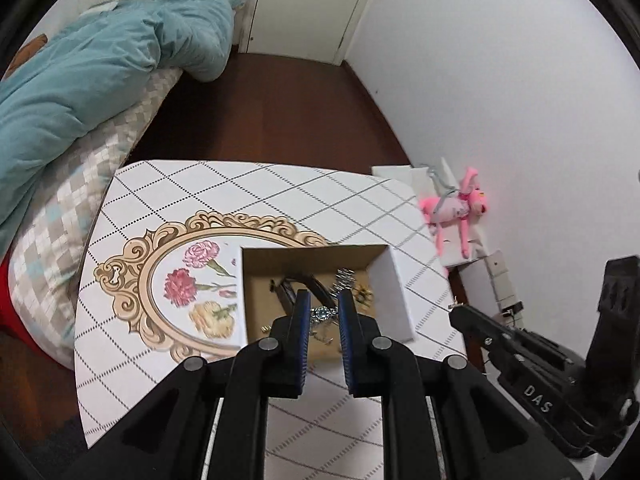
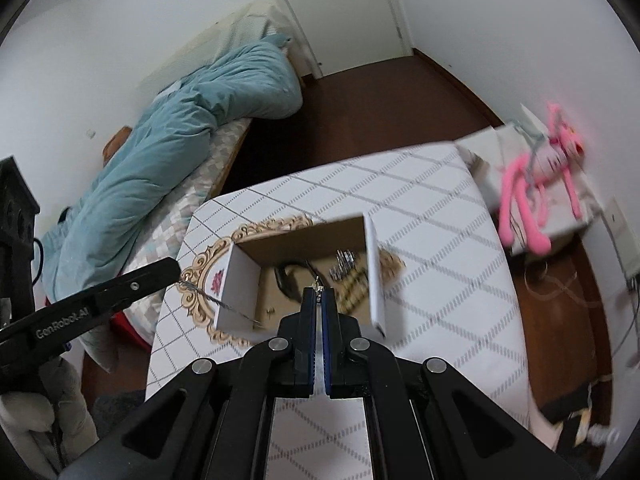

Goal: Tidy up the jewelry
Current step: 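Carry the chain with the left tool while the right tool carries the earring into the box, then open both tools inside the box to release the chain and earring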

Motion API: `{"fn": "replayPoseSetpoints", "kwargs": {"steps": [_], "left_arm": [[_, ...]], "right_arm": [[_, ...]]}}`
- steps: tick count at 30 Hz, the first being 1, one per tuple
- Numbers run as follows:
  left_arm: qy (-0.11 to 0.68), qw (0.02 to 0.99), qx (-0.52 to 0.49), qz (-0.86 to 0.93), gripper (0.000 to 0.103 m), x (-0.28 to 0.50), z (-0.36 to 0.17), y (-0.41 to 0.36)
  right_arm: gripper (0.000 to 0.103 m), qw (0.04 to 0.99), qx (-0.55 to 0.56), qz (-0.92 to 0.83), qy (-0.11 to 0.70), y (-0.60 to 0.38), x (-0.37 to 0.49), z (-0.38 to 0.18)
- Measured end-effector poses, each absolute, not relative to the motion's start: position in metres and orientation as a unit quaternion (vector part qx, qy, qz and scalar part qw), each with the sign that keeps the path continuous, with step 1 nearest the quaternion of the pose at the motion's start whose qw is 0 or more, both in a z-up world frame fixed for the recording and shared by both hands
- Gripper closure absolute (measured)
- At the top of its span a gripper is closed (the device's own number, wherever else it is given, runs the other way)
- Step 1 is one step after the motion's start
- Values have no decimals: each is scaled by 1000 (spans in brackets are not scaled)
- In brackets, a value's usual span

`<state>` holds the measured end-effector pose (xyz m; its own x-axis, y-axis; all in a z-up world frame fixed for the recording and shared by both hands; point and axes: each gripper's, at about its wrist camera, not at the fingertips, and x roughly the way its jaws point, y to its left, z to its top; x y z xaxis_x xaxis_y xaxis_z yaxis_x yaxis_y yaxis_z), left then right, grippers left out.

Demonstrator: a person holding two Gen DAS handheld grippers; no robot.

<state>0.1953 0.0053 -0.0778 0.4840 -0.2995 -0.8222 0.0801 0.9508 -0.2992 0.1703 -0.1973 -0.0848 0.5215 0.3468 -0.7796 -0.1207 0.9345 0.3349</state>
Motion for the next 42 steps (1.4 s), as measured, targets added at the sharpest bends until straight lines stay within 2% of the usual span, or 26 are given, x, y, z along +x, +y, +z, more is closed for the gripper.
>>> {"fn": "replayPoseSetpoints", "kwargs": {"steps": [10,17,18,20,21,22,26,28,29,31,32,34,35,36,39,42], "left_arm": [[562,817,-94,-87,91,247,-136,19],[591,800,-87,-56,88,256,-149,23],[591,801,-84,-51,85,256,-149,24],[590,802,-84,-41,70,257,-148,25],[588,804,-82,-38,53,258,-147,27],[584,807,-80,-34,40,258,-146,27],[574,815,-72,-20,37,256,-141,29],[573,817,-72,-14,36,254,-140,31],[569,819,-74,-12,33,252,-138,32],[563,823,-71,-6,16,247,-136,32],[559,826,-67,-3,14,243,-135,32],[554,831,-57,3,12,236,-135,31],[552,832,-56,5,10,233,-135,30],[550,833,-55,7,2,229,-135,30],[537,842,-43,16,0,217,-135,25],[533,845,-35,20,0,206,-138,21]], "right_arm": [[101,829,74,132,539,-169,244,-131],[100,799,50,134,584,-161,266,-160],[100,796,46,132,589,-160,267,-162],[99,791,41,128,597,-158,270,-166],[98,790,39,127,598,-158,270,-166],[95,790,37,126,598,-158,270,-166],[83,795,39,125,593,-159,268,-159],[70,802,36,118,585,-161,265,-152],[68,806,32,114,580,-162,262,-149],[60,813,28,106,571,-165,256,-143],[57,817,23,99,568,-167,253,-140],[42,824,11,85,560,-172,245,-136],[39,828,1,76,555,-172,242,-134],[32,832,-11,68,550,-173,238,-132],[6,838,-40,50,542,-176,226,-131],[1,839,-55,41,540,-177,216,-134]]}}
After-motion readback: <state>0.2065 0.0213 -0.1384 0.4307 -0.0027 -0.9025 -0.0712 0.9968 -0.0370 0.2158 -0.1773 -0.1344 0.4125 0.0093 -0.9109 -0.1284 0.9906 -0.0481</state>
